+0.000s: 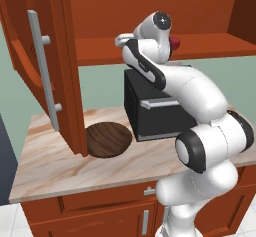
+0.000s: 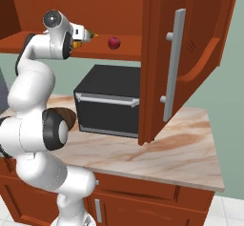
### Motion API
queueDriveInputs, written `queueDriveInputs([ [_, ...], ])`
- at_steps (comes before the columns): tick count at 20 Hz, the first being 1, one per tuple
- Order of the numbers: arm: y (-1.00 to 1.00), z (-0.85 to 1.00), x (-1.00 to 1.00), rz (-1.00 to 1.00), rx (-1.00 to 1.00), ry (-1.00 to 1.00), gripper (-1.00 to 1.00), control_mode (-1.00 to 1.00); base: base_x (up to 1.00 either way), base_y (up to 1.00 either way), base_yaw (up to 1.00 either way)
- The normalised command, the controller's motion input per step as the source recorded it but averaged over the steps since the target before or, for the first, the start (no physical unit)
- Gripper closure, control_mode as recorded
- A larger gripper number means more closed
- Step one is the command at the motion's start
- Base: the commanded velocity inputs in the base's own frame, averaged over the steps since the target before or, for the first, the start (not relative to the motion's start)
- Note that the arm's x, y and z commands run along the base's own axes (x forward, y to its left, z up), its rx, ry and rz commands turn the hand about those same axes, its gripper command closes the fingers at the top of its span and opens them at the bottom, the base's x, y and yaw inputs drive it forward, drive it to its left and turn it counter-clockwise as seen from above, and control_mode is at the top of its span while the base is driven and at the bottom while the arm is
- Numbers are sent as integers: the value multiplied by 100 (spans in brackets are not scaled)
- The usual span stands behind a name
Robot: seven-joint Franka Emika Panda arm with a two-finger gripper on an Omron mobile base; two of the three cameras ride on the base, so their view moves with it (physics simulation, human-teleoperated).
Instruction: Open the cabinet. Pick the orange and apple from the cabinet and place them into the bowl. Then close the cabinet.
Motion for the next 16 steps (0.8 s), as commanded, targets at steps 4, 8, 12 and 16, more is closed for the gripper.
queueDriveInputs([
  [4,4,-19,30,0,0,2,-100,-100,0,0,0],
  [8,3,-29,31,0,-1,0,-100,-100,0,0,0],
  [12,7,-28,29,0,0,0,-100,-100,0,0,0],
  [16,14,-14,20,0,0,2,100,-100,0,0,0],
])
